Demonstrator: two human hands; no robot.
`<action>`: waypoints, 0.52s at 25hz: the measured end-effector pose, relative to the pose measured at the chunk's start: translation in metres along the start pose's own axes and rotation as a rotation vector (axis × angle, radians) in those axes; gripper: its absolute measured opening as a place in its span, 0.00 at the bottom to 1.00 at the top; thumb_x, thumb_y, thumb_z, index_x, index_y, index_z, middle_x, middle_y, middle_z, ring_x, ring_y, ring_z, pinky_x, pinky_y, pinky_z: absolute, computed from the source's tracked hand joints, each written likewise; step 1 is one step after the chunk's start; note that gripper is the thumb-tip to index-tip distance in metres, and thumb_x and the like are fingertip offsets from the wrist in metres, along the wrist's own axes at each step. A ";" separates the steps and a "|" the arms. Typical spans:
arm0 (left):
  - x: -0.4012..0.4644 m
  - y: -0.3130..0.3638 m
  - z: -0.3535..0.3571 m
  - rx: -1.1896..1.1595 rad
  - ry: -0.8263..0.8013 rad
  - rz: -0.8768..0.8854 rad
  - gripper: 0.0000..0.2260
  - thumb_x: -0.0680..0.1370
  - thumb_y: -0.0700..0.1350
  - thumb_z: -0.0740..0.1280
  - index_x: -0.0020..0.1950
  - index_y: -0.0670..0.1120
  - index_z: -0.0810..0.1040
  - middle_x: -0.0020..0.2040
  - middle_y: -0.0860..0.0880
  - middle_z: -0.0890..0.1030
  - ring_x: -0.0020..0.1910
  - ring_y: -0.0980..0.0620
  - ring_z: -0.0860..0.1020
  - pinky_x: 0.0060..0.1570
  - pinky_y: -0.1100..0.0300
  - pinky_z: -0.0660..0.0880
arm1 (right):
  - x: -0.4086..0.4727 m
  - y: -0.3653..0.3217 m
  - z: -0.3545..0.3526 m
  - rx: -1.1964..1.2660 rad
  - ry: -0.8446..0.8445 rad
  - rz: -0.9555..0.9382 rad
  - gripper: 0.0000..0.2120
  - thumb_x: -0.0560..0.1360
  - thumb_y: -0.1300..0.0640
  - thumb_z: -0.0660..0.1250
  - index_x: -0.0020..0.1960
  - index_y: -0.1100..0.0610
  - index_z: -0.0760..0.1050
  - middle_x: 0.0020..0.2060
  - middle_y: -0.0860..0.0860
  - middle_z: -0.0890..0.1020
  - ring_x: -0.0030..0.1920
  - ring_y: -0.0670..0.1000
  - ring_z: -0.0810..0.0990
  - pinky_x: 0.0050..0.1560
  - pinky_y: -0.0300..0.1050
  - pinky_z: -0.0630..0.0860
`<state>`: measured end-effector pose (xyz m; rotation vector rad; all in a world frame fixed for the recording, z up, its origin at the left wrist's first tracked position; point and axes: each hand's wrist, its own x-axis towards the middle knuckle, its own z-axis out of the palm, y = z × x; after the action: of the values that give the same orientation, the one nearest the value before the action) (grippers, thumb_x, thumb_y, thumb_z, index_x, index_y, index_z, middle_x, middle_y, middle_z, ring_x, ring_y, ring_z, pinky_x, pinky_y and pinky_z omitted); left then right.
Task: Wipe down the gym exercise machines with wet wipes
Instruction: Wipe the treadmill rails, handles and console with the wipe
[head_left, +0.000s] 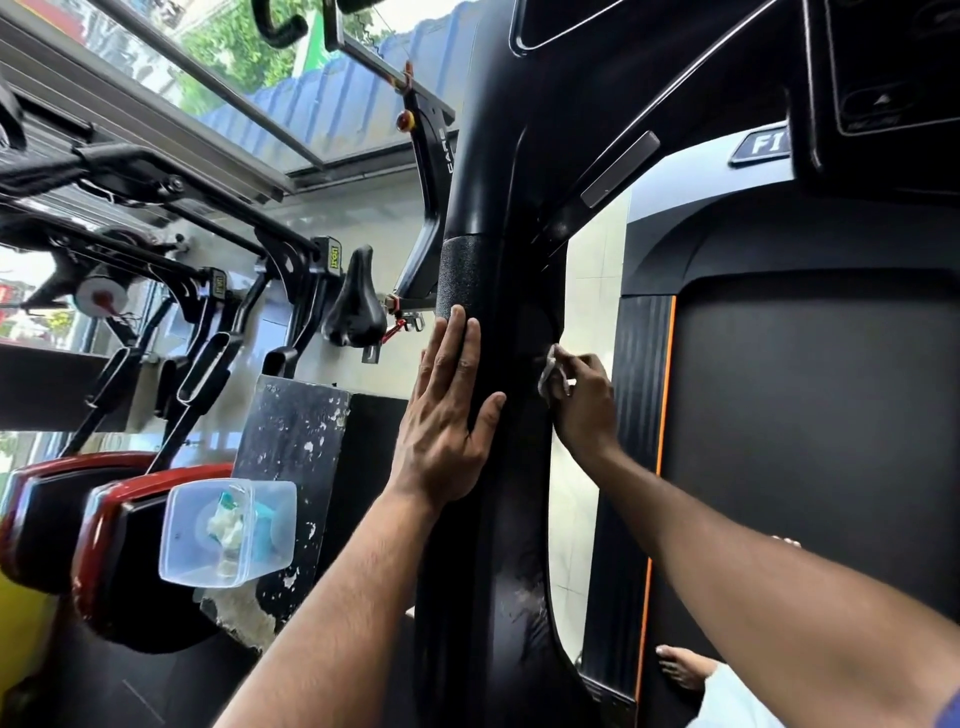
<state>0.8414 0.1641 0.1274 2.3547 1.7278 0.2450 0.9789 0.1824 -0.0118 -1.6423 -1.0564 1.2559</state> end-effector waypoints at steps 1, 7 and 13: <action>0.001 0.000 0.000 -0.004 -0.001 0.000 0.31 0.85 0.49 0.60 0.84 0.39 0.53 0.85 0.43 0.50 0.85 0.45 0.49 0.82 0.53 0.45 | 0.000 -0.001 0.000 0.008 -0.001 0.020 0.12 0.82 0.59 0.66 0.64 0.58 0.80 0.51 0.51 0.74 0.48 0.51 0.80 0.51 0.45 0.77; 0.002 -0.001 -0.001 -0.014 -0.005 0.013 0.30 0.85 0.47 0.59 0.84 0.38 0.54 0.85 0.41 0.51 0.84 0.43 0.50 0.83 0.50 0.47 | -0.009 -0.091 0.001 0.271 0.229 -0.157 0.09 0.81 0.61 0.68 0.59 0.59 0.82 0.52 0.53 0.81 0.51 0.44 0.80 0.57 0.37 0.77; 0.000 0.001 0.000 -0.055 -0.013 -0.017 0.29 0.85 0.44 0.56 0.84 0.40 0.53 0.86 0.44 0.49 0.85 0.45 0.48 0.81 0.39 0.54 | 0.000 -0.009 -0.008 0.038 0.042 0.103 0.03 0.80 0.58 0.69 0.53 0.56 0.81 0.48 0.52 0.84 0.49 0.52 0.83 0.37 0.27 0.68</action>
<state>0.8420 0.1638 0.1276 2.2973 1.7128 0.2705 0.9848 0.1845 -0.0016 -1.7060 -0.9270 1.2940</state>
